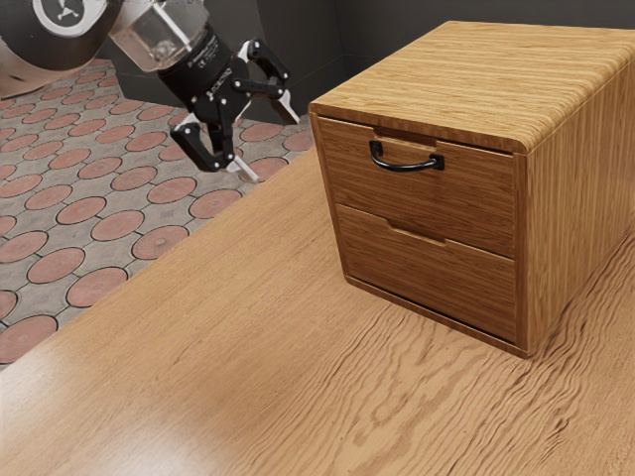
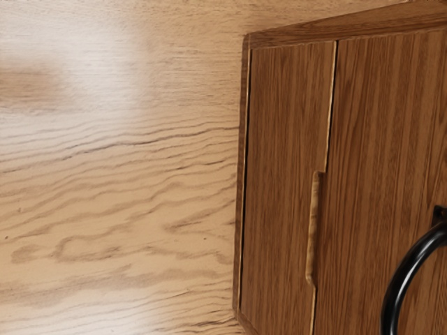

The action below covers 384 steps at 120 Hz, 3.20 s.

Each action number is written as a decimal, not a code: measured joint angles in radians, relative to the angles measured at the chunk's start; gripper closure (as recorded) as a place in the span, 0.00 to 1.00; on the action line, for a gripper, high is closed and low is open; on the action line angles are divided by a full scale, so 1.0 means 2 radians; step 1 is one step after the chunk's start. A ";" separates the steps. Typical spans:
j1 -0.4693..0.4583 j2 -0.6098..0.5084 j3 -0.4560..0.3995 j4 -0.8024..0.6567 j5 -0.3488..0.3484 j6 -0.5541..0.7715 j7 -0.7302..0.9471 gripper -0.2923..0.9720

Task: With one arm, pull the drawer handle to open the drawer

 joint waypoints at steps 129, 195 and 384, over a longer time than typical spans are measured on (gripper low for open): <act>-0.041 0.050 -0.027 -0.012 -0.001 0.095 0.048 0.46; -0.039 0.079 -0.009 -0.009 -0.001 0.140 0.074 0.54; -0.043 -0.001 -0.010 -0.138 -0.018 0.205 0.121 0.74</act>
